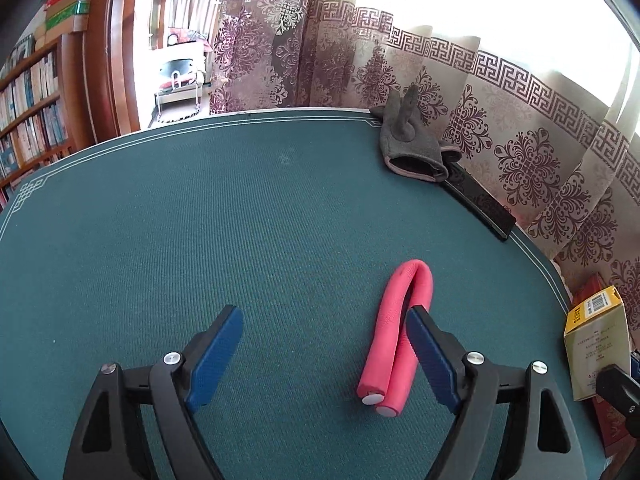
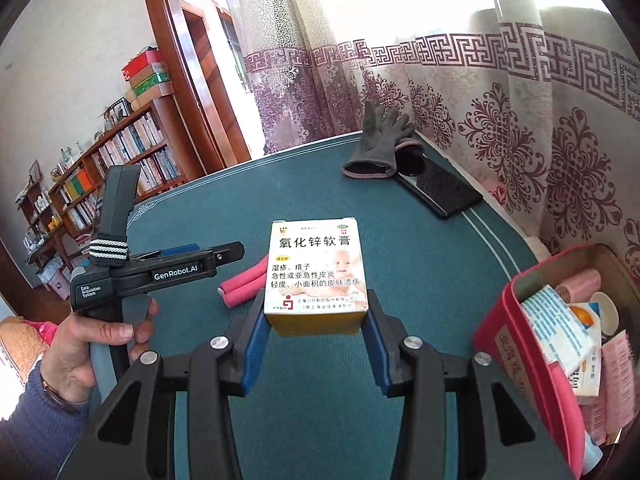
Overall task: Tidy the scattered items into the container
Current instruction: 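Carry the pink curler and ointment box over the red tin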
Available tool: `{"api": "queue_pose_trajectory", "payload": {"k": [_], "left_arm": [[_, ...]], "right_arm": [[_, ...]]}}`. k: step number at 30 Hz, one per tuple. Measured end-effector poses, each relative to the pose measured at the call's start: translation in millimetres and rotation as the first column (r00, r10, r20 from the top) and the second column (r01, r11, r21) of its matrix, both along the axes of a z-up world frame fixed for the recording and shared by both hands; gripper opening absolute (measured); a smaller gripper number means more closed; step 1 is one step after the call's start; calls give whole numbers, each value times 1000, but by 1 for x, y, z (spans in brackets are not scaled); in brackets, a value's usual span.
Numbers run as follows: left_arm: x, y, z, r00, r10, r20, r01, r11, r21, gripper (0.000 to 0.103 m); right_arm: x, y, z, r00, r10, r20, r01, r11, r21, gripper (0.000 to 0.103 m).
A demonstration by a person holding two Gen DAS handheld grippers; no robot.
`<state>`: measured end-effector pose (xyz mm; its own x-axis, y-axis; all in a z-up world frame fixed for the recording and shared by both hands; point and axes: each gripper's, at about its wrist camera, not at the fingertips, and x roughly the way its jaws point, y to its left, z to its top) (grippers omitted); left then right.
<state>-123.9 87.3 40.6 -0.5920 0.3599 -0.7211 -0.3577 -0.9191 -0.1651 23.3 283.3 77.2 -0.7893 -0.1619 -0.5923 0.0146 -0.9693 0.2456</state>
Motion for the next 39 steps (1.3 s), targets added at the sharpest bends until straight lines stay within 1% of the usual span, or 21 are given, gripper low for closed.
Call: {"api": "queue_pose_trajectory", "payload": {"k": [5,7,8,9,10,12,13,14,16,18,22,28,32,35,39], "left_arm": [[2,15,-3,999,-49,8,49,999,-16,85],[4,24,-4,997,-80,4,80,996,-33,85],[4,30,-5,996,-94,1,94,994,-47,83],[5,35,-7,994,-109,-1,109,992,-64,75],[5,41,-9,992,-125,4,125,989,-82,71],[3,50,-16,989,-147,21,149,983,-110,47],[3,54,-19,987,-159,34,162,980,-112,42],[3,57,-22,986,-162,41,166,979,-118,34],[8,61,-21,988,-156,18,157,976,-150,32],[12,61,-19,988,-155,16,156,979,-131,31],[24,60,-4,989,-145,-31,140,982,-130,31],[43,69,22,980,-184,-76,175,979,-108,31],[61,83,35,970,-229,-86,222,972,-82,31],[77,96,43,958,-268,-99,261,962,-76,31],[101,114,52,940,-321,-118,314,947,-72,31]], "right_arm": [[2,8,-7,1000,-15,10,15,1000,-19,48],[4,10,-9,1000,-19,9,19,999,-27,48],[5,11,-9,1000,-20,8,20,999,-28,48],[6,12,-9,1000,-21,7,21,999,-28,48],[7,12,-8,1000,-22,4,22,999,-26,48],[9,13,-6,1000,-25,-6,25,999,-19,48],[11,14,-4,1000,-28,-13,27,999,-16,48],[13,14,-3,999,-30,-19,30,999,-14,48],[17,16,0,999,-37,-33,36,999,-10,48],[22,19,2,998,-47,-43,46,999,-13,48],[34,26,5,996,-73,-51,72,997,-22,48],[65,42,16,987,-137,-80,137,991,3,48],[89,66,26,971,-216,-103,220,975,31,48],[108,89,32,952,-286,-113,293,954,60,48],[132,118,34,924,-370,-101,378,922,82,48]]}}
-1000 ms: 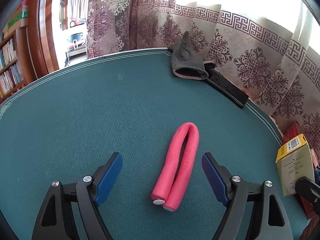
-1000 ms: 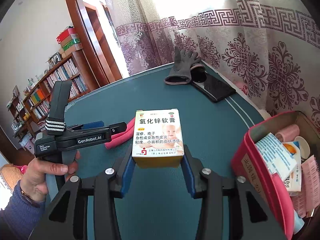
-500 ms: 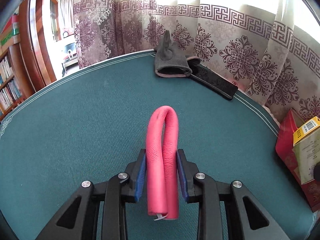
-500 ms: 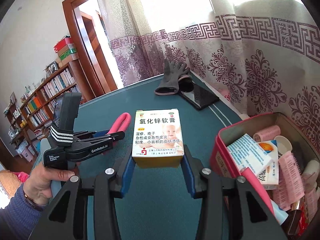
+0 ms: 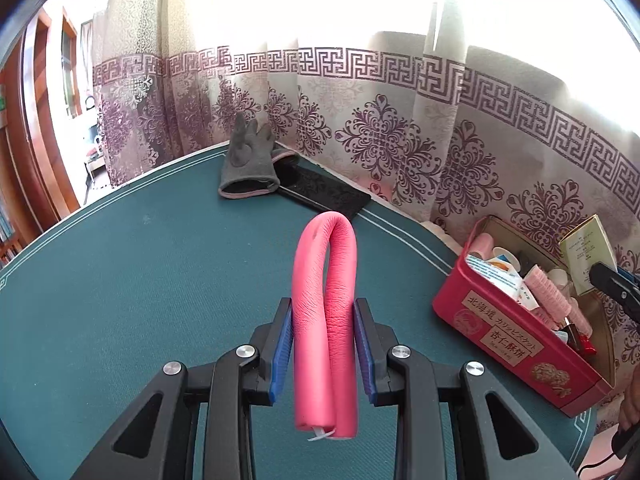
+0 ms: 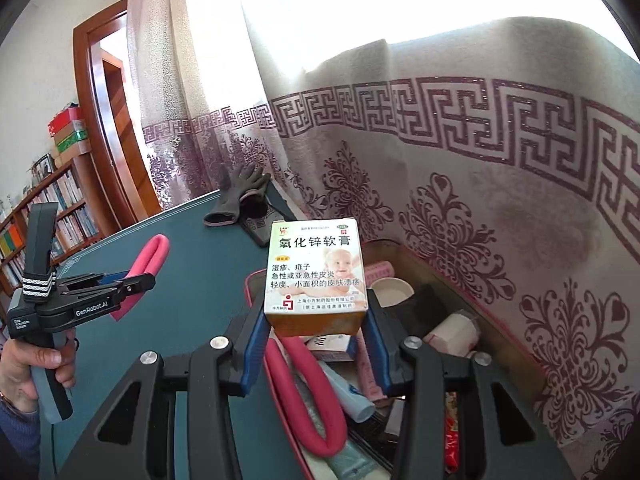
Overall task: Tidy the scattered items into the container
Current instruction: 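Carry the pink curler and ointment box over the red tin, then lower the curler into the tin and open the left tool while the right tool releases the box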
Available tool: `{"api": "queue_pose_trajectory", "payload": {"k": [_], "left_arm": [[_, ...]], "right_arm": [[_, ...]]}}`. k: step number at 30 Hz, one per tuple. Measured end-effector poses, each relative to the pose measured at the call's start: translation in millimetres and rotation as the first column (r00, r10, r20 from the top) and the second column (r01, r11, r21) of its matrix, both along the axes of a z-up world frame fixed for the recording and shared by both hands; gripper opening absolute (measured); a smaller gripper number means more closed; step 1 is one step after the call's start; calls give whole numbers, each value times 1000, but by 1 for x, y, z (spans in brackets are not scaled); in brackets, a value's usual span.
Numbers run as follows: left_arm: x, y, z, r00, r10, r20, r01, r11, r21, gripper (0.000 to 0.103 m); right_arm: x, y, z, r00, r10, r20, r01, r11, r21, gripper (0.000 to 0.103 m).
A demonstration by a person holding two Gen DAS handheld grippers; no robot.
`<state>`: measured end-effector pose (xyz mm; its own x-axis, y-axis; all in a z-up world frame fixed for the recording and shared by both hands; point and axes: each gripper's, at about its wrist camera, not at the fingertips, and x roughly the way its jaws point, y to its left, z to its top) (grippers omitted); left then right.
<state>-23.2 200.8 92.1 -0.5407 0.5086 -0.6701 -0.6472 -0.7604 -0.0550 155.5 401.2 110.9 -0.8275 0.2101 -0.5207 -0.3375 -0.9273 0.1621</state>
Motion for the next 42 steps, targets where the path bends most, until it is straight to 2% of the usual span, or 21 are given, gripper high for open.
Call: {"api": "queue_pose_trajectory", "payload": {"k": [8,14,26,33,40,41,42], "left_arm": [[38,34,12,993,-114,-8,114,993,23,31],[58,53,18,983,-182,9,182,982,52,31],[88,90,13,956,-290,46,287,956,52,31],[101,116,13,927,-366,80,360,930,81,31],[122,146,13,882,-459,110,446,886,125,31],[123,149,12,875,-468,122,453,881,135,38],[123,152,11,871,-473,134,455,879,144,55]], "right_arm": [[46,33,-16,987,-131,94,128,991,32,48],[56,39,-30,974,-159,161,151,987,57,49],[68,42,-36,971,-176,164,168,984,63,50],[71,48,-34,970,-197,141,192,980,46,50],[76,49,-33,970,-207,126,202,978,53,50],[77,51,-33,970,-209,125,204,978,48,50],[78,51,-34,970,-211,123,207,977,43,50]]}}
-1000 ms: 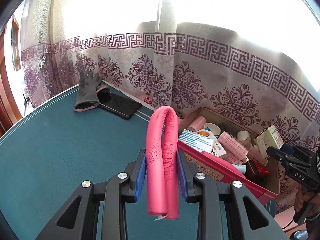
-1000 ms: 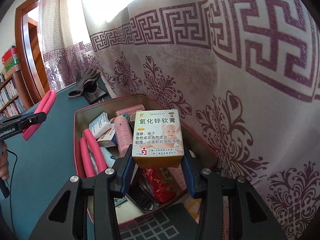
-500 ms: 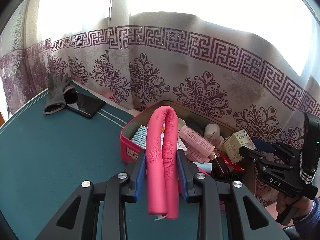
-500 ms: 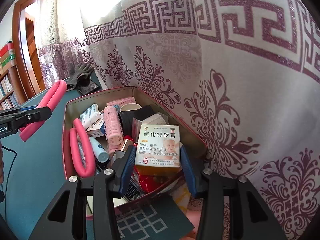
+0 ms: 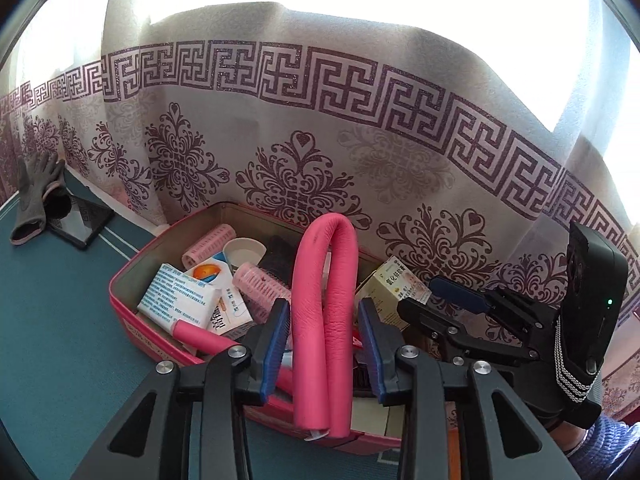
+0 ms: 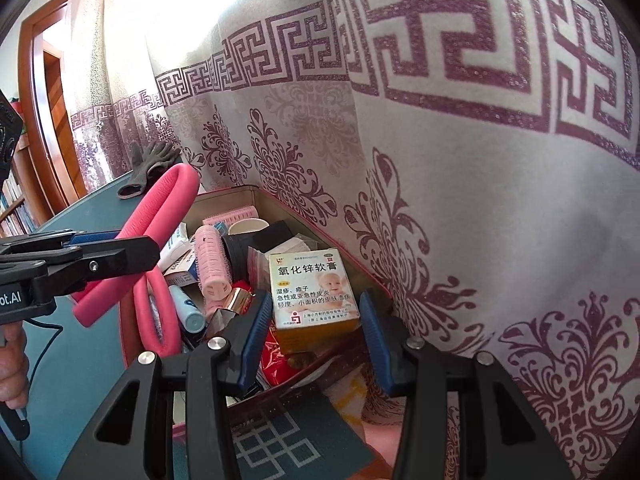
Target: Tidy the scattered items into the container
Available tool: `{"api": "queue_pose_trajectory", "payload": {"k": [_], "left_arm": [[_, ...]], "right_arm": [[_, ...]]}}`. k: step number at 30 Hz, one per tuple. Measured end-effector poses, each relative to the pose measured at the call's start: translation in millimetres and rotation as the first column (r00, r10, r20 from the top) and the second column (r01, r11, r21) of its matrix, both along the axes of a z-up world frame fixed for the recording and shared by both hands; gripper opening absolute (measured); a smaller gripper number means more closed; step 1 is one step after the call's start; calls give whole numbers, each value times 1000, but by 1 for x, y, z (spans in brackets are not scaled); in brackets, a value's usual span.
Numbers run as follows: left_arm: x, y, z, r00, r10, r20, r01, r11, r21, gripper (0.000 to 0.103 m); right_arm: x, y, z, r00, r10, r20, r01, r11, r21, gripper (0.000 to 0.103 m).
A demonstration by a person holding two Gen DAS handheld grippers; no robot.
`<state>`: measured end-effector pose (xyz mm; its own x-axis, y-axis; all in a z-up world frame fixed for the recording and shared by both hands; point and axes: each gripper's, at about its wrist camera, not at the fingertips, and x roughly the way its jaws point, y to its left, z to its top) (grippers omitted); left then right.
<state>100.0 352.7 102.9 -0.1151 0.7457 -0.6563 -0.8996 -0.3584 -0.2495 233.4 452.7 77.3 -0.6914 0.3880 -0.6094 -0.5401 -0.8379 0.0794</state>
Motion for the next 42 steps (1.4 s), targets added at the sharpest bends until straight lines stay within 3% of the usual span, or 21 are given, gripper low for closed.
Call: {"api": "queue_pose_trajectory", "payload": {"k": [2,5,8,13,15,20,27,37,42], "left_arm": [[0,-1,-2,1000,26,-5,-26,1000,2,64],[-5,-6,-5,998,61,-24,-61,998,-21,64],[-11,-16,-5,988,138,-67,-141,989,-39,88],[-17,-33,-6,972,203,-116,-210,976,-50,90],[-19,-39,-7,965,229,-129,-238,969,-61,102],[-17,-53,-7,956,261,-135,-272,960,-67,102],[-13,-71,-8,927,340,-161,-356,931,-85,102],[-2,-89,-2,901,377,-213,-401,912,-83,102],[2,-92,0,902,375,-213,-398,914,-78,102]], "right_arm": [[1,1,0,1000,-2,-3,2,1000,-3,50],[3,0,1,1000,-3,-11,3,1000,0,50],[3,-1,2,1000,-1,-20,1,1000,0,60],[-2,-12,5,999,28,-18,-28,1000,9,64],[-2,-17,7,999,38,-19,-37,999,15,65],[4,-28,14,999,38,-31,-38,999,24,81],[3,-48,20,998,66,-14,-66,998,-6,85],[5,-75,22,998,69,17,-68,998,-6,87],[6,-81,23,997,70,22,-70,998,2,87]]}}
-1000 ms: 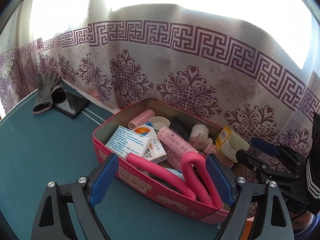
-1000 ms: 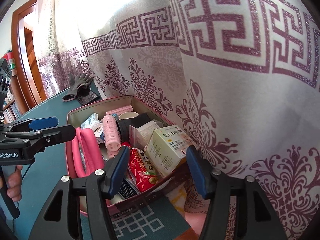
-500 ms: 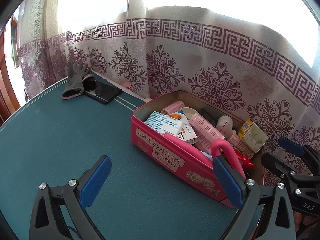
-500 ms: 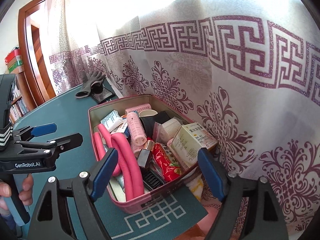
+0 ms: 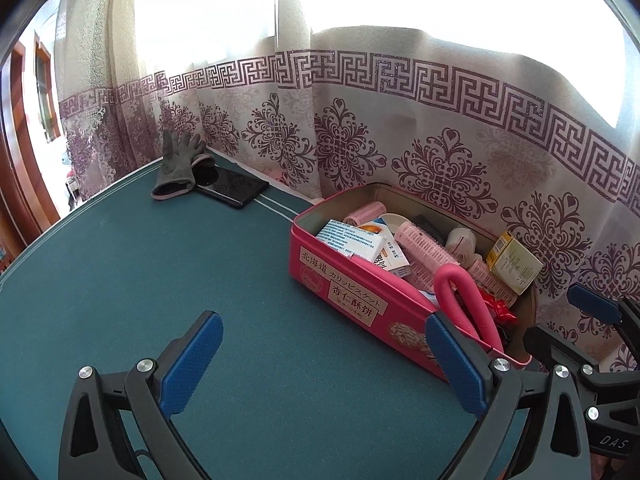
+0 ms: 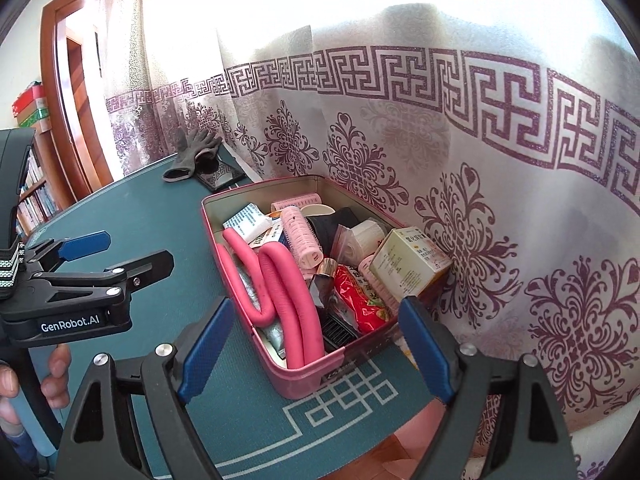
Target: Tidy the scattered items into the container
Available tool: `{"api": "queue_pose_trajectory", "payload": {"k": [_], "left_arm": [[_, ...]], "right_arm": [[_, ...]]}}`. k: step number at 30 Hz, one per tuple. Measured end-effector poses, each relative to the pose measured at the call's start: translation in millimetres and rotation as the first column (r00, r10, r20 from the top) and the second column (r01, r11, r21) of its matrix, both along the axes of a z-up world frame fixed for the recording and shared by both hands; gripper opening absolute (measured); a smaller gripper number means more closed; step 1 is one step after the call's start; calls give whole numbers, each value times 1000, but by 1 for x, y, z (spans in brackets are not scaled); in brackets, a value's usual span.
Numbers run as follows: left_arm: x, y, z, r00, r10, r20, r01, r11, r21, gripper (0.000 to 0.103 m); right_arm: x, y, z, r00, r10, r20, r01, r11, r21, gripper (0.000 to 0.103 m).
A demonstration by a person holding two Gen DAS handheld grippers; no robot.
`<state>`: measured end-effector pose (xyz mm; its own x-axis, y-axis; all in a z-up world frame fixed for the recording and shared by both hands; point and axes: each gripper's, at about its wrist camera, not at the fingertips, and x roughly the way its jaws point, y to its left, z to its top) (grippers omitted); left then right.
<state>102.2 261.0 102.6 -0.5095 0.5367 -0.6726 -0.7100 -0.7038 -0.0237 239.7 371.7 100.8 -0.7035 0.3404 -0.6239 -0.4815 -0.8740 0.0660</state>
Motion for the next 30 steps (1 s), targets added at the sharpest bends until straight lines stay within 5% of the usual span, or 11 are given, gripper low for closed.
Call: {"api": "queue_pose_trajectory", "payload": {"k": [19,30], "left_arm": [[14,3,4,998,-56,32,54,997,50,102],[25,12,2,997,-77,-21,77,997,-1,102]], "right_arm": [[18,3,4,996,-92,10,92,995,28,87],[18,3,1,993,-111,32,109,992,55,87]]}}
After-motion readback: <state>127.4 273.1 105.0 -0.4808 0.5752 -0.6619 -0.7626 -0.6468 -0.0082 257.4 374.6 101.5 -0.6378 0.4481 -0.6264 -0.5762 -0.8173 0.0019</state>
